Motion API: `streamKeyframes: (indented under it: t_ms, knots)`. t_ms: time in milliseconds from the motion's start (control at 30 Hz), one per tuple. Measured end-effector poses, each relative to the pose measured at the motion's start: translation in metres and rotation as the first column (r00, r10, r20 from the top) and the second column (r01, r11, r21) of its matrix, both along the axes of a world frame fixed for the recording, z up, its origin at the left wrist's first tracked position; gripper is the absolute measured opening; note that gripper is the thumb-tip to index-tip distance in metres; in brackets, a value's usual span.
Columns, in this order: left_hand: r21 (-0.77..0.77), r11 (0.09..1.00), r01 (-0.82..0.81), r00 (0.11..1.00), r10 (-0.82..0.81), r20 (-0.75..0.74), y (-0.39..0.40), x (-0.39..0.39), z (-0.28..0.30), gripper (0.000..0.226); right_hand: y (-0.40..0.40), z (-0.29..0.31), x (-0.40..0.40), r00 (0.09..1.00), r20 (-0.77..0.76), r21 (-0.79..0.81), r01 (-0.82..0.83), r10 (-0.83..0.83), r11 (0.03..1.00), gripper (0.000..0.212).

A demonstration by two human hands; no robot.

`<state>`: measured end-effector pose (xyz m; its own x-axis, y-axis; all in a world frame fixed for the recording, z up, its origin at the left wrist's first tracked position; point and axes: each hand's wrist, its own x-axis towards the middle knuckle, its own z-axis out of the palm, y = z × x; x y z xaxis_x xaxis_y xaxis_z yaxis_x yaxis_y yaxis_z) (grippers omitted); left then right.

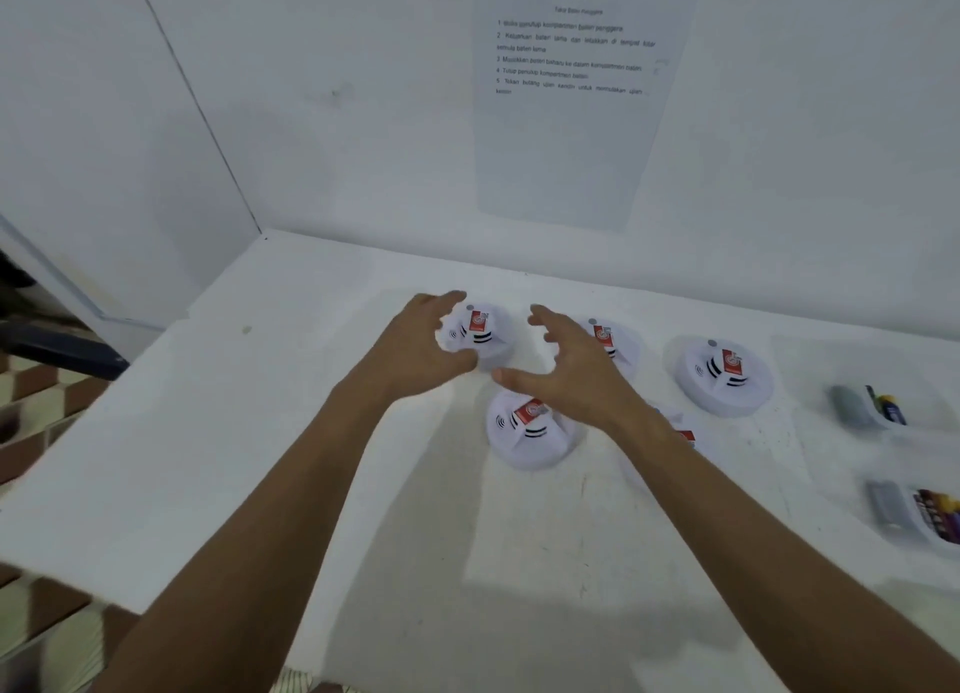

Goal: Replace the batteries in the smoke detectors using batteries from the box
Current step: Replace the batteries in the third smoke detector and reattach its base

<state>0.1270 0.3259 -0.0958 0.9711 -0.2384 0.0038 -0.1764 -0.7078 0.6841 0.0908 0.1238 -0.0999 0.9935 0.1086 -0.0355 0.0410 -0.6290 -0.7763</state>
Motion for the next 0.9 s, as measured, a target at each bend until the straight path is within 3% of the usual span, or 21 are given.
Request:
streamKeyframes:
  t_ms: [100,233,333,433,533,900]
  knots:
    - [0.048,0.999,0.000,0.999,0.002,-0.040,0.006,0.025,-0.002,0.081,0.010,0.003,0.034,0.998,-0.046,-0.025,-0.045,0.044,0.999,0.096]
    - [0.095,0.992,0.088,0.990,-0.077,-0.117,0.008,0.048,-0.011,0.067,0.012,-0.002,0.059,0.987,-0.130,-0.090,-0.112,0.100,0.990,0.089]
    - [0.137,0.982,0.129,0.981,-0.107,-0.160,0.011,0.059,-0.021,0.079,0.012,-0.015,0.069,0.980,-0.165,-0.155,-0.139,0.113,0.978,0.086]
    - [0.138,0.980,0.142,0.977,-0.115,-0.182,0.010,0.060,-0.027,0.067,0.016,-0.024,0.077,0.979,-0.144,-0.192,-0.173,0.147,0.966,0.101]
    - [0.101,0.988,0.113,0.984,-0.097,-0.146,0.007,0.058,-0.036,0.062,0.016,-0.039,0.088,0.975,-0.137,-0.182,-0.197,0.174,0.963,0.118]
    - [-0.229,0.965,0.127,0.989,-0.141,-0.042,-0.059,-0.009,0.029,0.092,-0.055,0.019,0.035,0.968,0.030,-0.164,-0.243,0.251,0.956,0.112]
